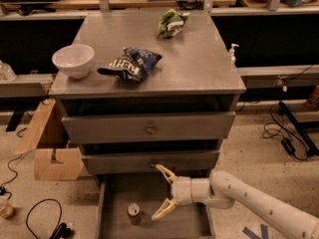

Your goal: Pick orange can from bottom drawer and place on counter

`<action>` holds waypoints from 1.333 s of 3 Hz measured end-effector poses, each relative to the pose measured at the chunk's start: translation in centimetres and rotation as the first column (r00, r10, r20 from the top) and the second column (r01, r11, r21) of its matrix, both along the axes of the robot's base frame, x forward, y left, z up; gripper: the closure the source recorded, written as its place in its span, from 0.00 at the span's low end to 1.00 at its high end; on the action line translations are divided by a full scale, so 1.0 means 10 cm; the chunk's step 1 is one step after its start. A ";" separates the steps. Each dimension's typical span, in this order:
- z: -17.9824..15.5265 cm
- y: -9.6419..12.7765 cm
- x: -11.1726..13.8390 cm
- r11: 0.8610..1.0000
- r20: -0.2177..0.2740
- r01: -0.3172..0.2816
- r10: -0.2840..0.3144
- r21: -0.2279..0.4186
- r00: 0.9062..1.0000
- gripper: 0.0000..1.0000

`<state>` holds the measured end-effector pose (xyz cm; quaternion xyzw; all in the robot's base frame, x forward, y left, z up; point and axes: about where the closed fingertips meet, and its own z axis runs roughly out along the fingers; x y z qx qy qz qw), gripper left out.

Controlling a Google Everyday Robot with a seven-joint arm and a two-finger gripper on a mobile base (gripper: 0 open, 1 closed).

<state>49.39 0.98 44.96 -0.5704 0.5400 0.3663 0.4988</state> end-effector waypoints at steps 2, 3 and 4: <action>-1.53 0.31 -0.18 0.999 -0.097 0.003 0.002 0.054 0.995 0.00; -2.03 0.42 -0.23 0.997 -0.138 0.027 -0.017 0.078 0.990 0.00; -2.07 0.50 -0.22 0.997 -0.137 0.021 -0.011 0.071 0.990 0.00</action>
Offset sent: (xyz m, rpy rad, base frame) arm -0.0352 0.0363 -0.2406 0.0621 0.1764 -0.0129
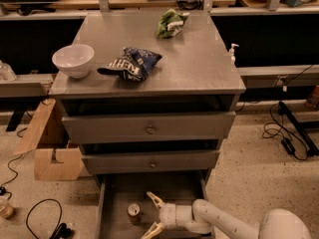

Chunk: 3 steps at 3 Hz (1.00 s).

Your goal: Pick orange can from bottom drawer and place on counter

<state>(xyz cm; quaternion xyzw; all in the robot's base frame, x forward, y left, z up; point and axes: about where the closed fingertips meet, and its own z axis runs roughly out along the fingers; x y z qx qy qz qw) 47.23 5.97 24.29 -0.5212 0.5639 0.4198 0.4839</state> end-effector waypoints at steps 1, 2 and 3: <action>-0.13 0.18 0.10 1.000 0.005 -0.009 0.009 -0.019 1.000 0.00; -0.34 0.36 0.19 0.998 0.009 -0.029 0.030 -0.047 1.000 0.00; -0.56 0.43 0.27 0.998 -0.001 -0.028 0.028 -0.052 1.000 0.00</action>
Offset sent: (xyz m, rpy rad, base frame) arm 0.0358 0.0574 -0.0671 -0.0958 -0.0224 0.0544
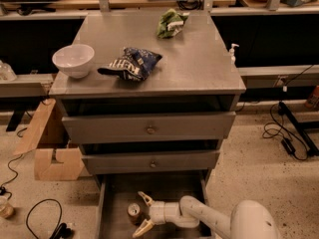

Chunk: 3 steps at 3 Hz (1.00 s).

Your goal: Pick orange can from bottom drawer and place on counter

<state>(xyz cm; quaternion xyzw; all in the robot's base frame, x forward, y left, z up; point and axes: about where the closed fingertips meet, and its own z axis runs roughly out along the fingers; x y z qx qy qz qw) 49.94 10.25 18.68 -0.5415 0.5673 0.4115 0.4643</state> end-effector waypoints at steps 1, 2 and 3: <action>-0.18 0.11 0.04 1.000 -0.022 -0.018 0.018 0.014 1.000 0.16; -0.23 0.23 0.01 0.997 -0.055 -0.035 0.038 0.066 0.998 0.39; -0.01 0.21 0.03 0.995 -0.072 -0.019 0.027 0.100 0.997 0.62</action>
Offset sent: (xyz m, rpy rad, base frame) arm -0.0010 0.0332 -0.0270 0.1270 0.0951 0.0559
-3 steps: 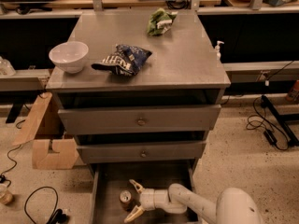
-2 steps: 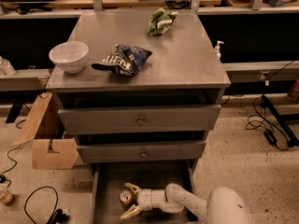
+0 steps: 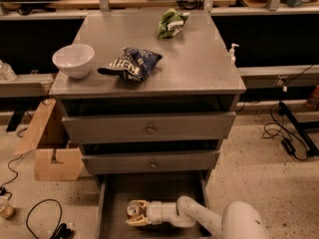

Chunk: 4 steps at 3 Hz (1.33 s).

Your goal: Pick orange can from bottom drawer and place on counter

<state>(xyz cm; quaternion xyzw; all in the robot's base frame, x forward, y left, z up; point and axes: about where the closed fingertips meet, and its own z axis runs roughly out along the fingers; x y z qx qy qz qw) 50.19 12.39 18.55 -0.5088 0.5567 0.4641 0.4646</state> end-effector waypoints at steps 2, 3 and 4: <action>0.98 -0.69 -0.20 0.996 -0.079 0.090 -0.090 -0.004 0.993 1.00; 1.65 -1.14 -0.38 0.994 -0.144 0.108 -0.107 -0.003 0.984 1.00; 2.45 -1.61 -0.26 0.990 -0.187 0.140 -0.137 0.001 0.973 1.00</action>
Offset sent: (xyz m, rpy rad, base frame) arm -0.0730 -0.1264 0.1898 0.0105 0.1650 -0.1129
